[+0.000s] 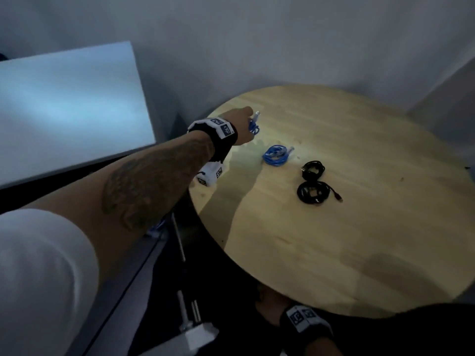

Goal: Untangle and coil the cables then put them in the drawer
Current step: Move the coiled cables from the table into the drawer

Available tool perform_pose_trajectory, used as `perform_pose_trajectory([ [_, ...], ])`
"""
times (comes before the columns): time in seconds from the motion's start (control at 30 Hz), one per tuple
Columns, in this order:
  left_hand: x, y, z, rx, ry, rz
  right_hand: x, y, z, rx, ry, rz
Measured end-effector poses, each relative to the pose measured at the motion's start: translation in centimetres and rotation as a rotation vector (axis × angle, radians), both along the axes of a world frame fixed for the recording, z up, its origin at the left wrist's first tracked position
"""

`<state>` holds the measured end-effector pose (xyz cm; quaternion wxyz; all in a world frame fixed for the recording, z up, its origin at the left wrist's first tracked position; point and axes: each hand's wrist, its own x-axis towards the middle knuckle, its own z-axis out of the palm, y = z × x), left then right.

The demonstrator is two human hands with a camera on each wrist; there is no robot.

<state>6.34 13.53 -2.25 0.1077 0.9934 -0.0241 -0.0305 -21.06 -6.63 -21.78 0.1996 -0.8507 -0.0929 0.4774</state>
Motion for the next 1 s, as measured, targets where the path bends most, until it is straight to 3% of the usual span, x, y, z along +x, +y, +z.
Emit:
perform_pose_trajectory([
  [0.17,-9.7,4.2,7.6,-0.036,-0.042,-0.036,0.1,-0.9,0.6,-0.009,-0.079,-0.024],
  [0.27,-15.9,7.5,10.1,0.081,0.006,-0.027,-0.3,-1.0,1.2,-0.059,-0.098,0.005],
  [0.37,-21.0,10.9,10.0,0.219,0.161,-0.001,-0.4,-0.8,2.7,-0.093,-0.079,0.021],
  [0.53,-25.4,14.1,5.5,0.424,0.345,0.039,-0.8,-0.8,3.8,-0.146,-0.145,0.121],
  [0.67,-25.8,14.6,4.1,0.489,0.446,0.047,-0.3,-1.0,2.8,-0.109,-0.159,0.121],
  [0.77,-24.9,13.8,5.8,0.565,0.427,0.010,0.0,-1.0,2.1,-0.113,-0.142,0.098],
  [0.9,-20.6,9.3,9.2,0.347,0.229,-0.051,0.4,-1.2,0.9,-0.069,-0.087,0.058],
  [1.0,-14.7,3.6,8.9,0.209,0.145,-0.095,0.4,-1.4,0.8,0.009,-0.008,0.039],
])
